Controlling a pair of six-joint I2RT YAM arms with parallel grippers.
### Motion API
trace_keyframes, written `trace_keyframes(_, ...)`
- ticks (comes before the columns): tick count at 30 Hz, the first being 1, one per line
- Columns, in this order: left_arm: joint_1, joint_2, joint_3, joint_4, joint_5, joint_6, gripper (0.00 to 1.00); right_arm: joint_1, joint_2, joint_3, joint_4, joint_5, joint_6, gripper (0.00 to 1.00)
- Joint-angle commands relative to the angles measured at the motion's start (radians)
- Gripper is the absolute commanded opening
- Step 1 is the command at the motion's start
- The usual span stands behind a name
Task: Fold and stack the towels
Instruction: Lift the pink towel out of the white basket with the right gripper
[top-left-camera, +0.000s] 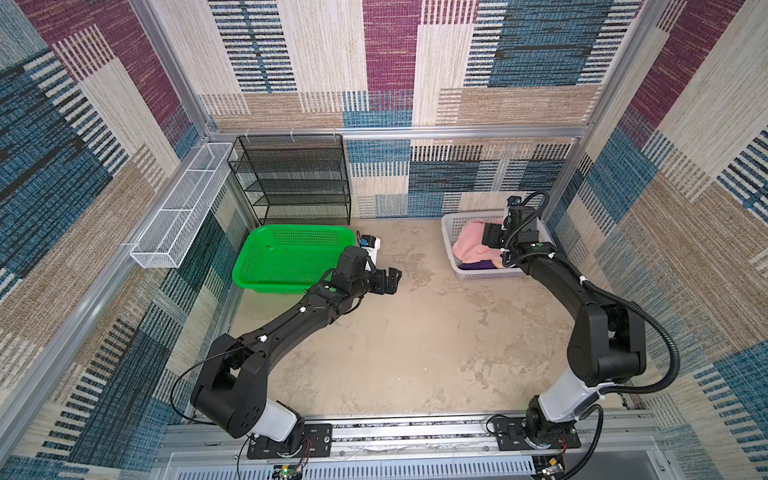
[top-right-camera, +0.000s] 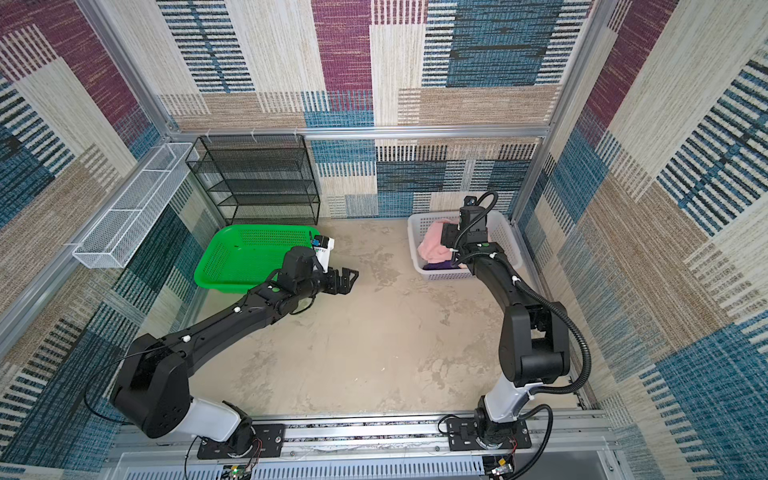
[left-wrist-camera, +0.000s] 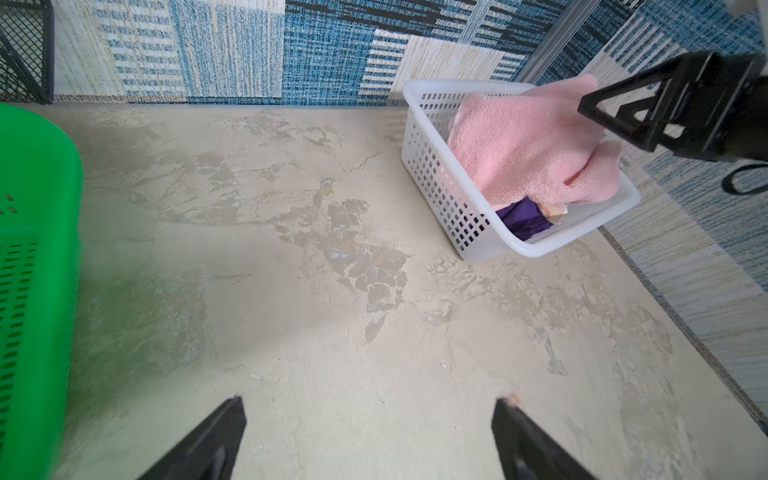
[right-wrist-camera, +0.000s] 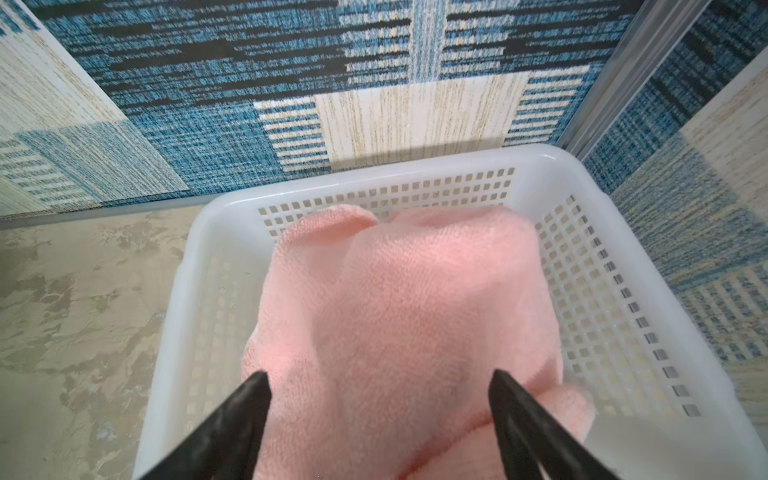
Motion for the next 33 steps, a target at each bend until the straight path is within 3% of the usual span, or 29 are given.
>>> trace_keyframes(1,0.001,0.007,0.005,0.004,-0.008,0.024,0.97,0.015,-0.028,0.030,-0.024,-0.039,-0.038,0.90)
trace_keyframes(10,0.000,0.022,0.005,0.006,0.000,0.021,0.97,0.161,0.005,0.090,-0.133,-0.072,-0.041,0.86)
trace_keyframes(15,0.000,0.021,-0.003,-0.002,0.002,0.028,0.97,0.223,0.024,0.043,-0.175,0.071,-0.019,0.86)
trace_keyframes(25,0.000,0.053,-0.004,0.017,0.031,0.024,0.97,0.236,0.065,-0.018,-0.197,0.342,-0.012,0.83)
trace_keyframes(28,0.000,0.060,-0.006,0.028,0.038,0.020,0.97,0.237,0.091,-0.002,-0.192,0.378,-0.019,0.70)
trace_keyframes(33,0.002,0.065,-0.006,0.029,0.043,0.024,0.97,0.236,0.129,0.045,-0.190,0.421,-0.040,0.12)
